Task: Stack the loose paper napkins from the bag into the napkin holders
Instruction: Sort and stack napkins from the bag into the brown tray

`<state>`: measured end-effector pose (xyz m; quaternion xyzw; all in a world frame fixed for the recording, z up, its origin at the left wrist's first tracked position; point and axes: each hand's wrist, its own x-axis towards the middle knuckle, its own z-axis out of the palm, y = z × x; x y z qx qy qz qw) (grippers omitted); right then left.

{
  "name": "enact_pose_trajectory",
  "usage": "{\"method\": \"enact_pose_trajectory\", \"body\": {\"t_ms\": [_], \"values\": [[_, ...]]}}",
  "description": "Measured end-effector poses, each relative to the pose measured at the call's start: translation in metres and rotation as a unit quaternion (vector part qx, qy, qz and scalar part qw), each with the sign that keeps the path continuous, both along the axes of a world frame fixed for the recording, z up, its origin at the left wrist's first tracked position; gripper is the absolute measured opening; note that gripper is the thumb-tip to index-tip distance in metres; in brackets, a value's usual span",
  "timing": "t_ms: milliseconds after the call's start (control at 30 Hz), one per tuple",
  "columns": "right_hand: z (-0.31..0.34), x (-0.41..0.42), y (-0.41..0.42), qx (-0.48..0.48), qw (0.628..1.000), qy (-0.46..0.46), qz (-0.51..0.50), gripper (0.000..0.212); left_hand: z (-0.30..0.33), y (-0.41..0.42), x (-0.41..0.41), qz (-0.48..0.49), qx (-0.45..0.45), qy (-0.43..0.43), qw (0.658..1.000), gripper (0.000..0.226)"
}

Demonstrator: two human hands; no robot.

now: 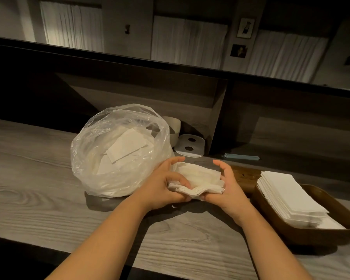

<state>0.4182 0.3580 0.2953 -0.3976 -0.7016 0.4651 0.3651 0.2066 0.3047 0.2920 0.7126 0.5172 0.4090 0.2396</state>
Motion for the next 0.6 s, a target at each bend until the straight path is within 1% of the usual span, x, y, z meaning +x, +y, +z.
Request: {"method": "enact_pose_trajectory", "body": {"t_ms": [67,167,233,367,433,533,600], "values": [[0.001,0.000,-0.002,0.009,1.000,-0.001,0.002,0.100,0.000,0.000,0.000,0.007,0.028,0.020,0.999,0.023],[0.001,0.002,-0.005,0.032,0.999,-0.003,0.006,0.085,-0.003,0.003,0.001,0.014,0.064,0.049,0.997,0.022],[0.001,0.003,-0.006,0.048,0.999,-0.018,0.008,0.075,-0.003,0.004,0.003,0.027,0.054,0.054,0.997,0.025],[0.003,0.003,-0.007,0.054,0.997,-0.050,-0.017,0.053,0.000,0.005,0.006,0.027,0.003,0.056,0.998,0.036],[0.003,0.002,-0.007,0.058,0.996,-0.055,-0.026,0.045,0.002,0.006,0.008,0.023,-0.020,0.023,0.999,0.031],[0.003,0.002,-0.007,0.054,0.997,-0.045,-0.029,0.037,0.005,0.009,0.011,0.046,-0.048,-0.070,0.995,0.037],[0.003,0.002,-0.008,0.054,0.996,-0.055,-0.032,0.032,0.007,0.010,0.014,0.074,-0.047,-0.084,0.993,0.044]]}}
